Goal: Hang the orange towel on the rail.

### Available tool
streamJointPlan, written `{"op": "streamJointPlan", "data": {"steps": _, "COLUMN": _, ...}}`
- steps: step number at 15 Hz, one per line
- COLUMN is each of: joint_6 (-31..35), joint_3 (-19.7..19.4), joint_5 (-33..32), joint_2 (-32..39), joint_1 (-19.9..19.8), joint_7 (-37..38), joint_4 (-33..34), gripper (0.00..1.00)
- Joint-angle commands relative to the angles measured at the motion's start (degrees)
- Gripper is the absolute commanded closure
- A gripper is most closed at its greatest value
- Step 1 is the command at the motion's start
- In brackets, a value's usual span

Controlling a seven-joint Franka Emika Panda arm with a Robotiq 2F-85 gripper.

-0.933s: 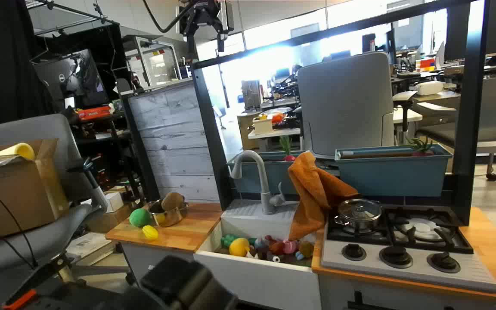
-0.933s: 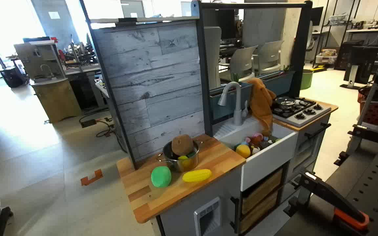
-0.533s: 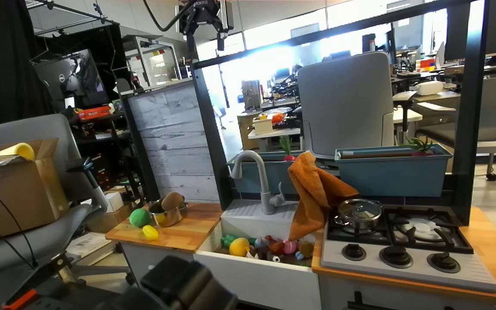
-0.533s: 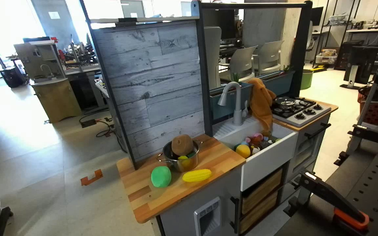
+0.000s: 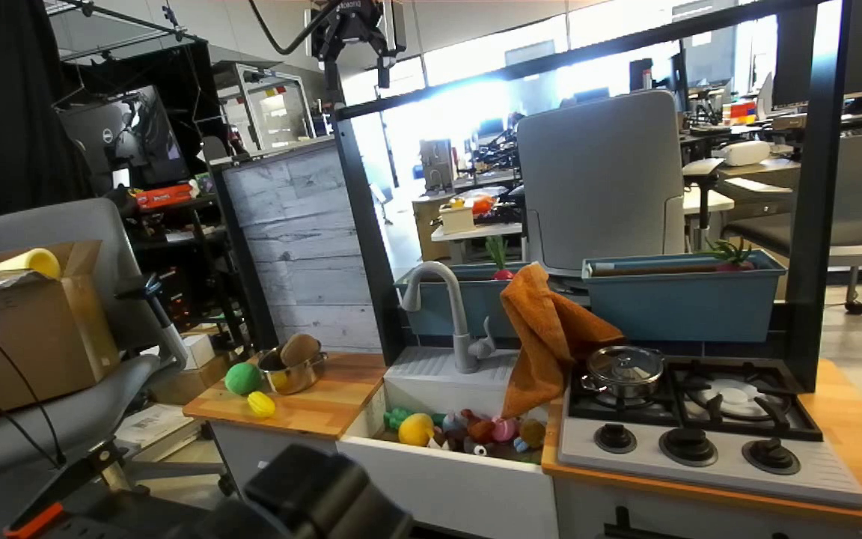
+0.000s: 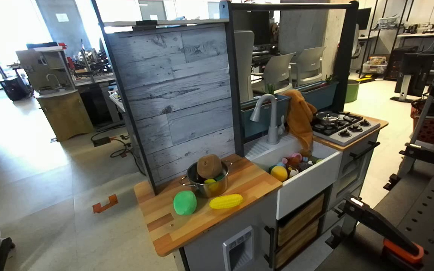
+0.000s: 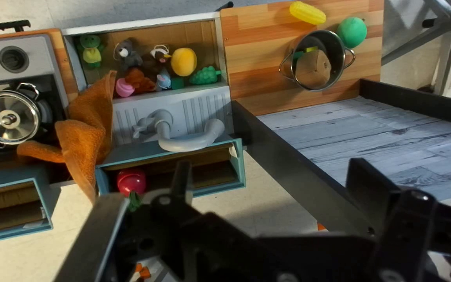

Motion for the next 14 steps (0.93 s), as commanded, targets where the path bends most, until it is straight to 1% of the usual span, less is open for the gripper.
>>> {"op": "streamJointPlan", "data": {"steps": 1, "joint_6": 0.00, "joint_3": 0.00, "joint_5": 0.00, "joint_2": 0.00, "joint_1": 0.00, "joint_7": 0.00, "joint_4": 0.00, "gripper": 0.00}}
{"op": "streamJointPlan", "data": {"steps": 2, "joint_6": 0.00, "joint_3": 0.00, "joint_5": 0.00, "joint_2": 0.00, "joint_1": 0.00, "joint_7": 0.00, "joint_4": 0.00, "gripper": 0.00}}
{"op": "streamJointPlan", "data": {"steps": 4, "joint_6": 2.82, "joint_3": -0.49, "joint_5": -0.80, "joint_2": 0.60, "joint_1": 0.52, "joint_7": 0.88, "joint_4": -0.57, "gripper": 0.00}}
{"op": "streamJointPlan", "data": {"steps": 6, "joint_6": 3.84, "joint_3": -1.05, "joint_5": -1.57, "joint_2": 3.08, "joint_1": 0.56, "joint_7": 1.72, "joint_4": 1.29, "gripper": 0.00}}
{"op": "streamJointPlan", "data": {"steps": 10, "joint_6": 0.42, "joint_3": -2.23, "joint_5": -4.27, "joint_2": 10.68, "joint_1": -0.40, "joint_7": 2.27, "joint_4": 7.50, "gripper": 0.00}}
{"op": "streamJointPlan", "data": {"steps": 14, "joint_6": -2.59, "joint_3": -3.66, "joint_5": -8.09, "joint_2": 16.24, "joint_1": -1.05, "joint_7": 1.67, "joint_4": 10.61, "gripper": 0.00}}
